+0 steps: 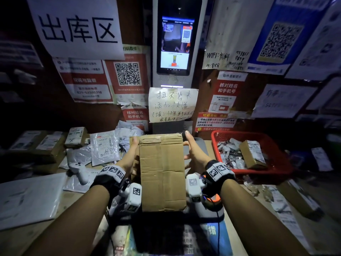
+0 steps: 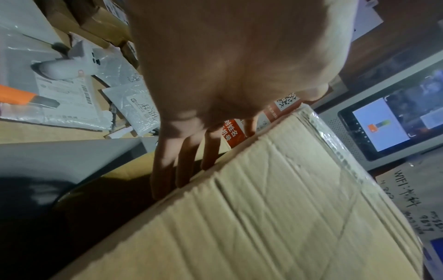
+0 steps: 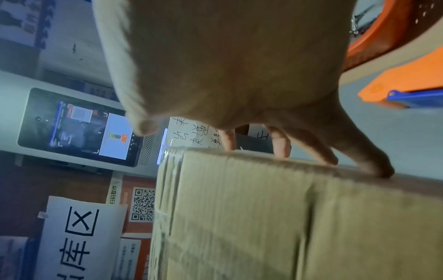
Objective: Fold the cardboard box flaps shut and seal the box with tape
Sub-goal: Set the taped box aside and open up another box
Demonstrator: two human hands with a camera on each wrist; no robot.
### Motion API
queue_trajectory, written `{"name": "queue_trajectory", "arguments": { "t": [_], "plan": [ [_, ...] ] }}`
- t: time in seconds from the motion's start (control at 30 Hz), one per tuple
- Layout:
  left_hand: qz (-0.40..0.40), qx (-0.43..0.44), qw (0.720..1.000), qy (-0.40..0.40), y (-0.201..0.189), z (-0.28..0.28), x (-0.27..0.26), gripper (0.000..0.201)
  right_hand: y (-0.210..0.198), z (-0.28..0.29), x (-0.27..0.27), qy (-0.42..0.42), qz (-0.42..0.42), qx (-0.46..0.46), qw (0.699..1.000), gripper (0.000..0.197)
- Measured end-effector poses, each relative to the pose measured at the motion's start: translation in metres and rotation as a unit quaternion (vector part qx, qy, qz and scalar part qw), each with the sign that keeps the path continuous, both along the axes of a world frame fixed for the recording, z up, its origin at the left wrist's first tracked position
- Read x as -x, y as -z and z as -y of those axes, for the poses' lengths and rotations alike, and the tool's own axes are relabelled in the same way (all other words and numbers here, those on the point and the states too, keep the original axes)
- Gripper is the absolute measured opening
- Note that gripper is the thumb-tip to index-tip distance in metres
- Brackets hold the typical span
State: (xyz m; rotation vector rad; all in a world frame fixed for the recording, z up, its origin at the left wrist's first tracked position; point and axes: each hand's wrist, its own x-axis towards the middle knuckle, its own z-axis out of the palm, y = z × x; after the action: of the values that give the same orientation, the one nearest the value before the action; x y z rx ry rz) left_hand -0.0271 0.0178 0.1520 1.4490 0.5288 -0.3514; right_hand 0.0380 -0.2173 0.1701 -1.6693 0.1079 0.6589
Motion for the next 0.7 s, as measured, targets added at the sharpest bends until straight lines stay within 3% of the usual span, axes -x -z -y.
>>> {"name": "queue_trajectory", "arguments": {
  "t": [0.03,0.13,0.17,0.27,0.4,0.5,0.53,0.63,0.7],
  "plan": [
    [-0.003,0.012,1.000,0.005,-0.003,0.001,-0.001,0.086,0.003,-0.003,-0.004,0.002,0.012,0.013,1.000,0.061],
    [0.011,0.043,0.999,0.029,-0.009,0.003,-0.003,0.072,0.048,0.000,-0.034,0.020,-0.001,0.042,0.999,0.099],
    [0.021,0.042,0.999,0.028,-0.010,0.004,-0.005,0.068,0.048,0.002,-0.034,0.029,-0.014,0.027,0.999,0.095],
    [0.056,0.055,0.996,0.030,-0.011,0.005,-0.010,0.051,0.009,0.003,0.000,0.059,-0.053,-0.060,0.995,0.046],
    [0.050,0.003,0.998,0.031,-0.007,-0.003,-0.011,0.039,0.005,0.012,0.007,0.057,-0.071,-0.125,0.988,0.037],
    [0.068,-0.024,0.994,0.077,0.000,-0.005,-0.010,0.043,0.002,0.015,0.012,0.014,-0.048,-0.109,0.993,0.014],
    [0.075,-0.032,0.992,0.098,0.004,-0.006,-0.011,0.050,0.005,0.015,0.014,0.008,-0.034,-0.095,0.995,0.018],
    [0.077,-0.017,0.990,0.120,0.015,-0.008,-0.009,0.083,0.019,0.018,0.014,0.008,-0.018,-0.051,0.999,0.074],
    [0.082,-0.022,0.989,0.125,0.020,-0.010,-0.005,0.095,0.021,0.019,0.013,-0.005,-0.008,-0.025,1.000,0.085]
  ]
}}
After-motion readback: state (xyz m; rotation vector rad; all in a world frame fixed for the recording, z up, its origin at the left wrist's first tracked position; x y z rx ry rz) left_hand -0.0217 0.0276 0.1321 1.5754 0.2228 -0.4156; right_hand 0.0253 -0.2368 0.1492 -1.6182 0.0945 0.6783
